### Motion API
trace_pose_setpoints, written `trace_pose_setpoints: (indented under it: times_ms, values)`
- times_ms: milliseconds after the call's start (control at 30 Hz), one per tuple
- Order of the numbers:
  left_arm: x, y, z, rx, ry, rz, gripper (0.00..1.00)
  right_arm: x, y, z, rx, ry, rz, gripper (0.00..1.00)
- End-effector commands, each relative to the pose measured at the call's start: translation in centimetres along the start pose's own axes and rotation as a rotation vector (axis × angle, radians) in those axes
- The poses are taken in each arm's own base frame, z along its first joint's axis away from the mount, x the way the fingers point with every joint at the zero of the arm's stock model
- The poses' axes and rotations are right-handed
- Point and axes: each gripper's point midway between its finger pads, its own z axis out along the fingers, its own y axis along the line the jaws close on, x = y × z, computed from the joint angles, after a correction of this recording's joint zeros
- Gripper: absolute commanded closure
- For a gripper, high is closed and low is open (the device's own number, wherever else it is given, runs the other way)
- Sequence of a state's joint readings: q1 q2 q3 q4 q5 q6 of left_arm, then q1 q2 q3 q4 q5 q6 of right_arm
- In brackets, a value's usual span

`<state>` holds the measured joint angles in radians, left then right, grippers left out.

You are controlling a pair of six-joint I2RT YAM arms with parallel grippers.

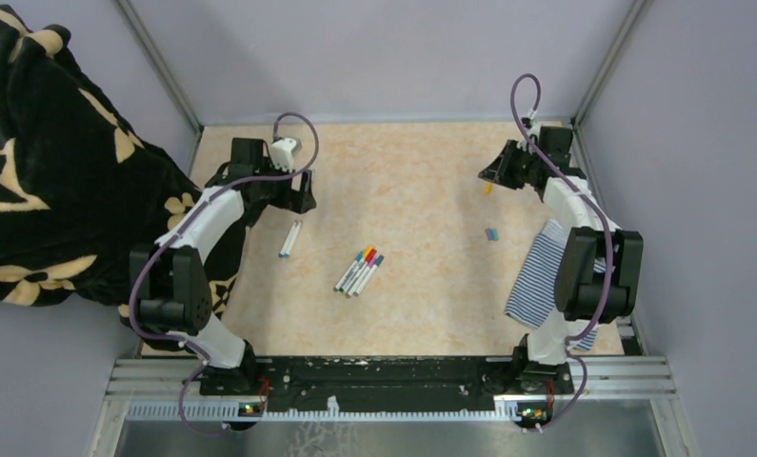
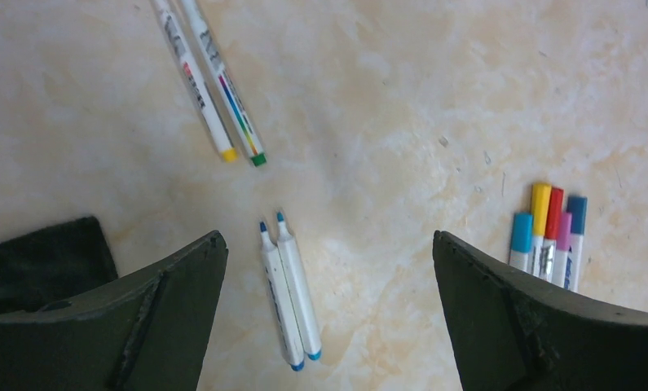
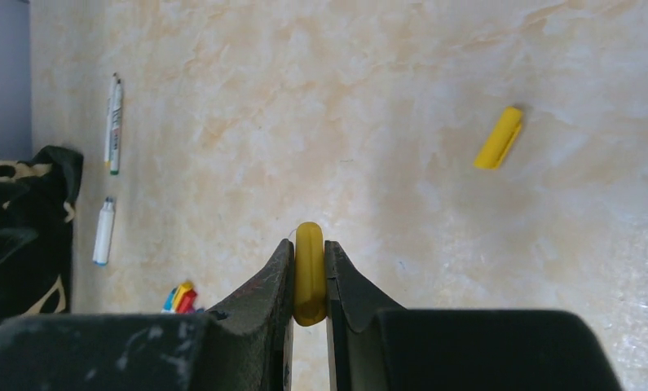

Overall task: Open the pen caps
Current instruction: Place the pen cap at the center of the board.

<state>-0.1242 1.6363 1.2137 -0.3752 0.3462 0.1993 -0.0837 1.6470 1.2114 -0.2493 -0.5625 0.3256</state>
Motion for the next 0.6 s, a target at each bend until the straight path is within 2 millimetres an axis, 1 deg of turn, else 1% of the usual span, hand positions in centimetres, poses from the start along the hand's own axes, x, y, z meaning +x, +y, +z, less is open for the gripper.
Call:
trace_pose_setpoints:
  times_ms: [0,167,267,333,433,567]
  values:
    - [1.5,-1.7,-2.3,0.082,-0.007,0.059,0.01,-2.4,-2.8,1.1,0.115,-0.088,-0.022,1.00]
    - [3.9,-4.9,-4.4,0.232,0.021,0.114,0.01,-3.8,-5.5,1.7,0.207,-0.133,-0.033,1.00]
    - [4.8,-6.0,-5.1,0.282,0.012,0.149,0.01,-3.8,-7.1,2.4,0.241,-0.124,-0.016,1.00]
    - [5.1,-6.7,-5.3,0.316,0.006,0.156,0.01,-3.8,-8.0,2.9,0.254,-0.118,-0.001,1.00]
    - [5.2,-7.4,-5.5,0.359,-0.003,0.166,0.01,-3.8,-9.2,3.6,0.280,-0.114,0.020,1.00]
    - [5.1,-7.7,-5.9,0.366,-0.017,0.179,0.01,-4.0,-10.4,4.4,0.310,-0.117,0.023,1.00]
